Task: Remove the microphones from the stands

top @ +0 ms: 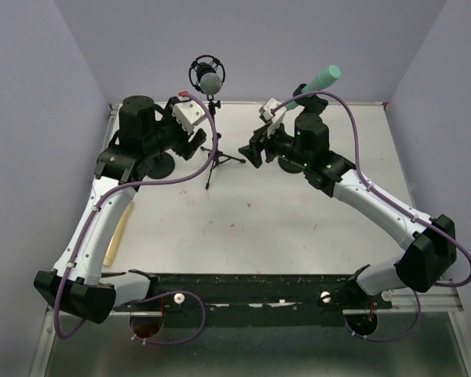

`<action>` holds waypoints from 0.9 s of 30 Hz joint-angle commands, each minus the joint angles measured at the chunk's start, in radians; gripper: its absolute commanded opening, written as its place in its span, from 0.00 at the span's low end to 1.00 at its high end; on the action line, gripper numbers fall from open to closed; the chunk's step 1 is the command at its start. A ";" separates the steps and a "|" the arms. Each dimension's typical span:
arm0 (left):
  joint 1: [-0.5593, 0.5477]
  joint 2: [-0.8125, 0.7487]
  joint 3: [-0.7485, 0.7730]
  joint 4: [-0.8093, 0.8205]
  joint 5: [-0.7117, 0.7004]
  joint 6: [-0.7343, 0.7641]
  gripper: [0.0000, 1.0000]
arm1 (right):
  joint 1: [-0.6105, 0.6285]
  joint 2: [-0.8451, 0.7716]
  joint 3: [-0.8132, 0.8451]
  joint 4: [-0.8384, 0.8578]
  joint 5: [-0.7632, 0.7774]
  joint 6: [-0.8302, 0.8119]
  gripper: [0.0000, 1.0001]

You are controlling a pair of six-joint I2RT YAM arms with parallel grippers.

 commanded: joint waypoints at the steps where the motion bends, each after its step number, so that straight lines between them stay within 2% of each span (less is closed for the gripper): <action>1: 0.006 -0.120 -0.184 0.145 0.022 -0.100 0.74 | 0.000 0.076 0.049 0.141 -0.003 0.068 0.77; 4: 0.006 -0.157 -0.246 0.218 -0.085 -0.306 0.74 | -0.001 0.113 0.040 0.229 -0.053 0.054 0.75; 6: 0.006 -0.190 -0.328 0.286 -0.128 -0.355 0.74 | 0.005 0.130 0.013 0.311 -0.058 0.065 0.76; 9: 0.010 -0.230 -0.410 0.353 -0.214 -0.412 0.73 | 0.005 0.202 0.095 0.287 0.094 0.170 0.77; 11: 0.036 -0.253 -0.416 0.330 -0.184 -0.462 0.73 | 0.005 0.240 0.140 0.299 0.136 0.200 0.79; 14: 0.044 -0.272 -0.430 0.286 -0.201 -0.449 0.73 | 0.005 0.275 0.131 0.404 0.097 0.191 0.81; 18: 0.068 -0.280 -0.415 0.218 -0.213 -0.461 0.72 | 0.006 0.352 0.178 0.451 0.166 0.235 0.83; 27: 0.173 -0.283 -0.410 0.241 -0.141 -0.467 0.72 | 0.026 0.486 0.273 0.542 0.094 0.235 0.83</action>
